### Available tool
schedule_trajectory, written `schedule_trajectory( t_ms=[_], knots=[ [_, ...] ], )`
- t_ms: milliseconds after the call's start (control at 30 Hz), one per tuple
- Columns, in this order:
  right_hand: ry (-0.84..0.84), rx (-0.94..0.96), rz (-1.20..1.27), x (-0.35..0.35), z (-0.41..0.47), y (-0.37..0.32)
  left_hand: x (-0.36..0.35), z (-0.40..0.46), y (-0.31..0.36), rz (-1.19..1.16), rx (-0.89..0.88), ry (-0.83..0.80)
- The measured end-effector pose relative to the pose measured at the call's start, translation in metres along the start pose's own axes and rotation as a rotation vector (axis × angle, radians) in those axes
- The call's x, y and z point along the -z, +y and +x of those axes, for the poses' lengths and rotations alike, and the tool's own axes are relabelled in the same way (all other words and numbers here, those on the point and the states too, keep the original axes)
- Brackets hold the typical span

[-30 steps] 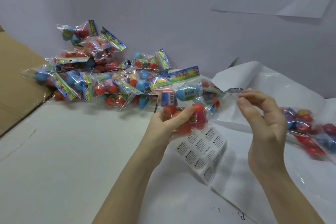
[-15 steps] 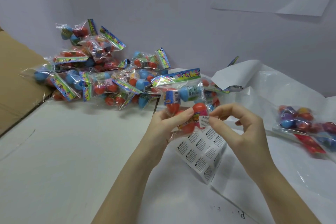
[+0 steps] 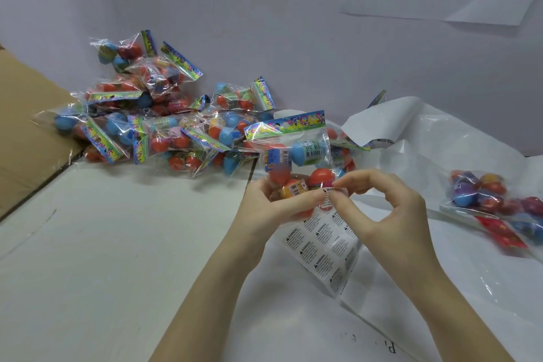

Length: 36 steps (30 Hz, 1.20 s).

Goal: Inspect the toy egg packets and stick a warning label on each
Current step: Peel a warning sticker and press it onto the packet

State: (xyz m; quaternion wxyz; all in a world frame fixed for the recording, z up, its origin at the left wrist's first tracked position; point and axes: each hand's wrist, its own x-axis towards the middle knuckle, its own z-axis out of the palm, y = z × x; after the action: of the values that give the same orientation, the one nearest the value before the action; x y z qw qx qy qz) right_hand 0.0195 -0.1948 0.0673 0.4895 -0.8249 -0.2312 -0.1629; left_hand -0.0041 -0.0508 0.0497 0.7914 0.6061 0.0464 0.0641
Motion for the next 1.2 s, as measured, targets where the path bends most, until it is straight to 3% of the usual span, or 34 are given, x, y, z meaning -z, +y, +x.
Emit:
schedule_trajectory(
  t_ms=[267, 467, 600, 733, 900, 1200],
  knots=[
    [0.11, -0.215, 0.181, -0.0011, 0.0022, 0.0006, -0.0031, -0.0018, 0.0013, -0.041, -0.032, 0.001],
    [-0.203, -0.406, 0.637, 0.0017, 0.0058, 0.0024, -0.0032, -0.0043, 0.0045, -0.039, -0.085, -0.028],
    [-0.277, -0.493, 0.78, 0.0035, 0.0064, 0.0065, -0.0034, -0.0042, 0.0053, -0.033, -0.09, -0.027],
    [-0.251, -0.49, 0.766, 0.0035, 0.0075, 0.0038, -0.0037, -0.004, 0.0048, -0.047, -0.079, -0.009],
    [-0.193, -0.315, 0.675, 0.0003, 0.0043, 0.0, -0.0027, -0.0041, 0.0067, -0.044, -0.071, -0.005],
    [-0.287, -0.434, 0.783, 0.0006, 0.0089, 0.0075, 0.0002, -0.0016, 0.0045, -0.008, -0.045, 0.007]
  ],
)
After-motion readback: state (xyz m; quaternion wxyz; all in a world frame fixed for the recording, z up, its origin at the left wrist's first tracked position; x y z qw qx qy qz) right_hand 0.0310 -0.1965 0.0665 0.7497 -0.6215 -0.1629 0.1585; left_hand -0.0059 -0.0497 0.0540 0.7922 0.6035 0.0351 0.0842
